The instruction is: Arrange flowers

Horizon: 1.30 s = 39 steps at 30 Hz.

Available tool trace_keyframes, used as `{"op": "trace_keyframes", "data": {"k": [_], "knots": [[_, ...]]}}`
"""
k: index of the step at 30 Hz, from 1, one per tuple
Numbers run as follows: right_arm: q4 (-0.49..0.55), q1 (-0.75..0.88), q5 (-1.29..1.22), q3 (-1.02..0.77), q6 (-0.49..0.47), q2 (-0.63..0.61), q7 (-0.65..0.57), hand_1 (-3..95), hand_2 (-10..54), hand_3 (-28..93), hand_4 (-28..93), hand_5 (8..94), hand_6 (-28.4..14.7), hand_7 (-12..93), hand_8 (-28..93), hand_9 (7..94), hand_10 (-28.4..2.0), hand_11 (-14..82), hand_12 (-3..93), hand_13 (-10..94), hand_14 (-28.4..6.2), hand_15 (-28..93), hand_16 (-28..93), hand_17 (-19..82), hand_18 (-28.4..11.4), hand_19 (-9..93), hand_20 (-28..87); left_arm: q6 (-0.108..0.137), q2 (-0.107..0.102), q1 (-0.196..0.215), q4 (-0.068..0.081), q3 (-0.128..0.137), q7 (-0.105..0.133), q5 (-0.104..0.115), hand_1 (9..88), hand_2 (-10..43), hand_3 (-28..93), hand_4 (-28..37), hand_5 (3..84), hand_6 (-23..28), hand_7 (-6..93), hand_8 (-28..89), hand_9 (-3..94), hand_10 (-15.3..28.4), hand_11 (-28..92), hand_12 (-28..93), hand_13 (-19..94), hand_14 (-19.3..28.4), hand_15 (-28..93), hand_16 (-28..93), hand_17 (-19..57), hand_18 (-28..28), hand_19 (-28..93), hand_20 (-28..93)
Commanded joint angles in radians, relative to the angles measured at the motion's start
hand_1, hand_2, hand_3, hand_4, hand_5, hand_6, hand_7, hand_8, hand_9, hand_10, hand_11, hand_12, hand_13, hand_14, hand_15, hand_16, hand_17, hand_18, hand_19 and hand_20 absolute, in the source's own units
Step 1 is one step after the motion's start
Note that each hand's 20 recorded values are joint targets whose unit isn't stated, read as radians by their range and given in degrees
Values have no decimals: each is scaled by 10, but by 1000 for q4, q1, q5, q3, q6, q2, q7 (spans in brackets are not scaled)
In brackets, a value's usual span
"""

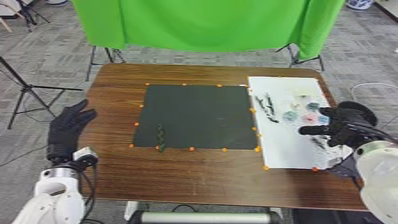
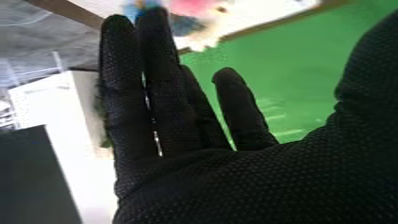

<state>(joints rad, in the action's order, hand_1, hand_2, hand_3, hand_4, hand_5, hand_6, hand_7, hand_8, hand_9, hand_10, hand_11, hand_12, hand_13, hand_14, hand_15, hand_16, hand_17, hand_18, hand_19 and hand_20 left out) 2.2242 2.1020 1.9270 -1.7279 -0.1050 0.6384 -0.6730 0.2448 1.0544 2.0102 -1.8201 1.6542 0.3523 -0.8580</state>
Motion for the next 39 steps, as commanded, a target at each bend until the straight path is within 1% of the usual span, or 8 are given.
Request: {"op": "trace_keyframes", "data": {"k": [1, 8, 21, 27, 30, 33, 36, 39], "knots": [[-59, 25, 81, 18, 63, -6, -34, 226, -95, 580, -282, 383, -86, 26, -42, 440, -226, 51, 134, 620, -175, 267, 217, 366, -209, 585, 385, -2, 0, 20, 1, -14, -13, -14, 170, 164, 715, -283, 504, 17, 129, -78, 523, 140, 184, 110, 412, 156, 205, -24, 124, 98, 32, 197], [-103, 32, 123, 44, 137, -14, -49, 286, -95, 636, -281, 446, -64, 82, -57, 551, -202, 130, 186, 707, -124, 378, 228, 423, -187, 659, 395, -7, 3, 25, 0, -20, -13, -20, 174, 154, 716, -283, 503, 17, 132, -78, 523, 140, 188, 114, 415, 158, 213, -24, 123, 99, 35, 197], [-131, 72, 137, 25, 133, -19, -72, 355, -95, 649, -280, 508, -47, 115, -70, 634, -181, 164, 178, 760, -96, 399, 241, 470, -168, 701, 399, -6, 3, 28, -1, -21, -17, -27, 182, 139, 719, -283, 501, 17, 134, -78, 525, 139, 195, 118, 424, 162, 226, -25, 122, 101, 38, 196], [-133, 67, 125, 36, 136, -18, -77, 416, -95, 657, -262, 593, -25, 158, -82, 751, -148, 239, 198, 807, -75, 419, 260, 501, -158, 743, 409, -6, 5, 26, 1, -23, -17, -30, 188, 131, 718, -283, 501, 17, 135, -78, 525, 139, 198, 119, 426, 163, 229, -27, 121, 102, 41, 196], [-137, 67, 138, 53, 162, -21, -79, 449, -95, 656, -257, 634, -9, 187, -90, 800, -136, 280, 209, 851, -51, 424, 270, 547, -139, 774, 406, -5, 4, 26, 1, -24, -18, -29, 191, 127, 720, -283, 501, 17, 135, -78, 526, 139, 199, 119, 428, 164, 232, -27, 120, 103, 41, 195], [-140, 62, 138, 65, 172, -22, -83, 469, -95, 672, -267, 654, -2, 202, -98, 832, -120, 281, 229, 885, -36, 416, 288, 579, -124, 797, 386, -6, 4, 25, 0, -25, -18, -29, 191, 126, 720, -283, 501, 17, 136, -78, 526, 138, 199, 120, 427, 163, 232, -27, 120, 103, 42, 195], [-143, 59, 145, 73, 183, -22, -87, 515, -95, 630, -264, 678, -5, 215, 28, 871, -105, 252, 280, 914, -26, 412, 300, 607, -113, 826, 355, -5, 4, 26, -1, -24, -18, -29, 191, 126, 720, -283, 501, 17, 136, -78, 526, 139, 200, 120, 427, 164, 232, -28, 120, 103, 42, 195], [-151, 50, 152, 88, 209, -22, -94, 575, -95, 561, -243, 717, -13, 213, 70, 897, -102, 246, 288, 933, -19, 422, 304, 630, -103, 843, 338, -6, 4, 26, -1, -24, -20, -30, 192, 125, 720, -283, 502, 17, 137, -78, 525, 138, 200, 121, 427, 164, 233, -28, 120, 104, 43, 195]]}}
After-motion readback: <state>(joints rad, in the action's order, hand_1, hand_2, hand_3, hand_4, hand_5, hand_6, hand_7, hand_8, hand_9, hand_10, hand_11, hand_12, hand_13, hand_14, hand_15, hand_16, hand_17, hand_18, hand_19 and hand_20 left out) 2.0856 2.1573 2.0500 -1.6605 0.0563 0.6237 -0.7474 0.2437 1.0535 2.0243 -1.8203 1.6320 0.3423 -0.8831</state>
